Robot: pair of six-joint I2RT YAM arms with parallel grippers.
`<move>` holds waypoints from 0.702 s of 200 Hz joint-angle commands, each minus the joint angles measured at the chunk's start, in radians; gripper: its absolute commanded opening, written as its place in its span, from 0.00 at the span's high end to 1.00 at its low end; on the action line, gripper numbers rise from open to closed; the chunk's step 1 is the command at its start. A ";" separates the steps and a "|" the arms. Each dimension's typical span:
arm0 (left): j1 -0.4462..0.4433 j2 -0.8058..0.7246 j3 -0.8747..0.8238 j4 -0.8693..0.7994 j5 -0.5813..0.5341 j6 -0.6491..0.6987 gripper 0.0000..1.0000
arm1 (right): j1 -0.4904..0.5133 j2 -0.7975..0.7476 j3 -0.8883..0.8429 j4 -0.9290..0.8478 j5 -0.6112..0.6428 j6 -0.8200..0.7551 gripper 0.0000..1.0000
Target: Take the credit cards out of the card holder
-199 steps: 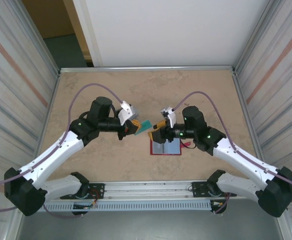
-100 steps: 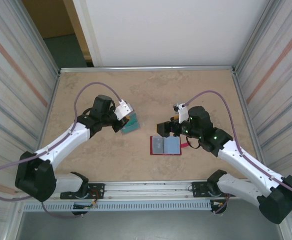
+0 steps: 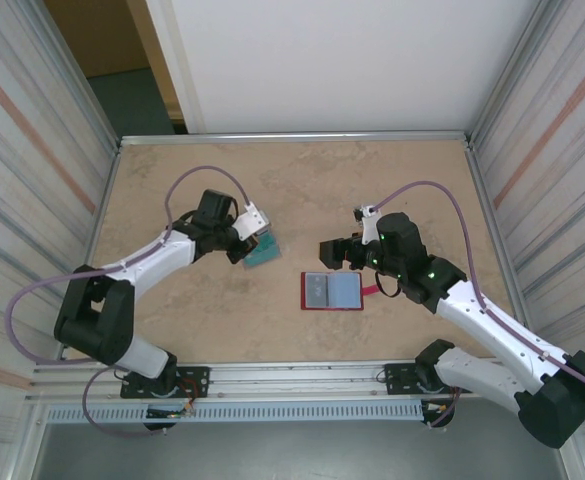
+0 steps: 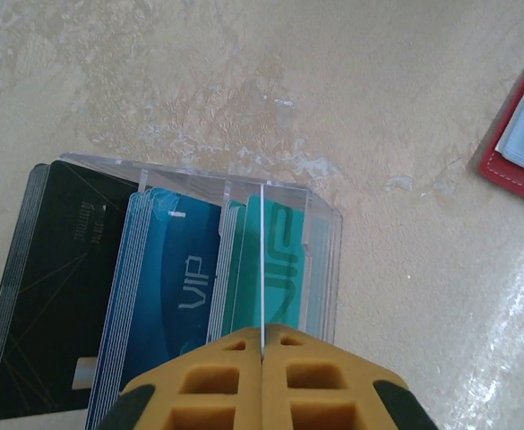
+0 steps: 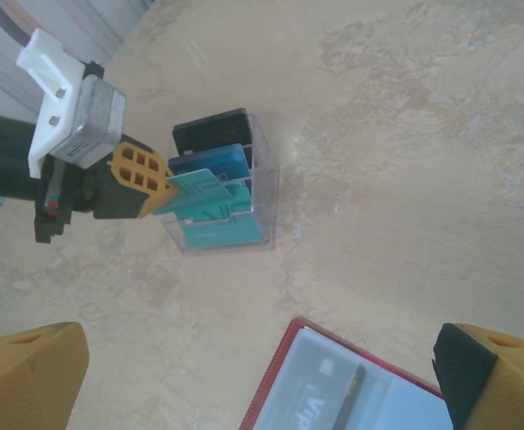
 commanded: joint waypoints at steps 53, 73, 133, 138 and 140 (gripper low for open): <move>0.009 0.054 0.057 0.024 0.025 0.026 1.00 | -0.008 -0.022 0.005 -0.009 0.017 0.033 0.01; 0.011 0.065 0.063 0.021 0.037 0.030 1.00 | -0.009 -0.018 0.006 -0.006 0.016 0.034 0.01; 0.014 0.099 0.073 0.000 0.000 0.024 0.94 | -0.011 -0.011 0.011 -0.009 0.012 0.031 0.01; 0.014 0.100 0.076 -0.004 -0.002 0.023 0.92 | -0.012 -0.011 0.011 -0.010 0.014 0.031 0.01; 0.014 0.101 0.077 -0.006 -0.003 0.023 0.91 | -0.012 -0.011 0.011 -0.010 0.014 0.031 0.01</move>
